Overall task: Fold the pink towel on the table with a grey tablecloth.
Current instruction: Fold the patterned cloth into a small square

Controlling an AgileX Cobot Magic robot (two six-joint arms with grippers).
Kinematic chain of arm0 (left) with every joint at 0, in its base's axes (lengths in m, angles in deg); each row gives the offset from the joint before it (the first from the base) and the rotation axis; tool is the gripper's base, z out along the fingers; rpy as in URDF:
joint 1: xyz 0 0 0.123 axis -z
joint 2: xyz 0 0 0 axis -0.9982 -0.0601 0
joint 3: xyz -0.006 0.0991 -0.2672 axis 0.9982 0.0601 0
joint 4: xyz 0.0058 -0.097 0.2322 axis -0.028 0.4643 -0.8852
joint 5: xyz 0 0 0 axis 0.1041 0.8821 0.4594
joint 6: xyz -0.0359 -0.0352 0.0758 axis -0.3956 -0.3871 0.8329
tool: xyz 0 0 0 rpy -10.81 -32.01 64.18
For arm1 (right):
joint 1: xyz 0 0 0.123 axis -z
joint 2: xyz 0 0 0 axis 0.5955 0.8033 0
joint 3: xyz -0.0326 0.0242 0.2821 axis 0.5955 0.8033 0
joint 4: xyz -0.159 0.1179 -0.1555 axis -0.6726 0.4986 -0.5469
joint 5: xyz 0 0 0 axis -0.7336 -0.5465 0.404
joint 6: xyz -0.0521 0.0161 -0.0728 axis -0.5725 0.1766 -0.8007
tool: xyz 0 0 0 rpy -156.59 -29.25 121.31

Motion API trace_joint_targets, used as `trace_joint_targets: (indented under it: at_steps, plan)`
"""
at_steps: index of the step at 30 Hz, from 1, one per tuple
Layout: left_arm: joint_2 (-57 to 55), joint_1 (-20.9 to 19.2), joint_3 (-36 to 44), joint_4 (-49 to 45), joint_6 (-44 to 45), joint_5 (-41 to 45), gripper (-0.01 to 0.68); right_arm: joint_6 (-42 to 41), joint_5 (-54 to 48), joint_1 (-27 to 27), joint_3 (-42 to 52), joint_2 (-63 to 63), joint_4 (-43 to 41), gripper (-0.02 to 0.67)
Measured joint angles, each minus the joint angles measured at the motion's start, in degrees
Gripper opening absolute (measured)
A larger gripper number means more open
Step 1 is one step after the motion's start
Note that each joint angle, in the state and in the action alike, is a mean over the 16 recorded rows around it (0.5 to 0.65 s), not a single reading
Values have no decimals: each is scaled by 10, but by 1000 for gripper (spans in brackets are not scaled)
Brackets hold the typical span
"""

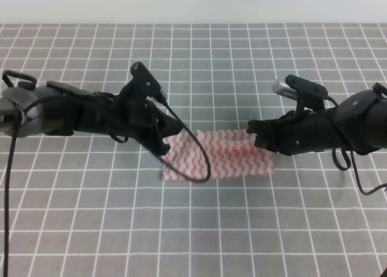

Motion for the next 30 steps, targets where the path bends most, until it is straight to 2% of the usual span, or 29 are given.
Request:
trace_joint_targets:
  at_steps: [9,13,30]
  plan:
    - [-18,0,-6,-1,-36,15,174,0,0,0,0,2,0,-14]
    - [-30,2,-11,-1,-37,28,204,0,1,0,0,2,0,-14]
    - [-53,37,-22,-17,-11,-25,202,-2,0,0,0,2,0,-14]
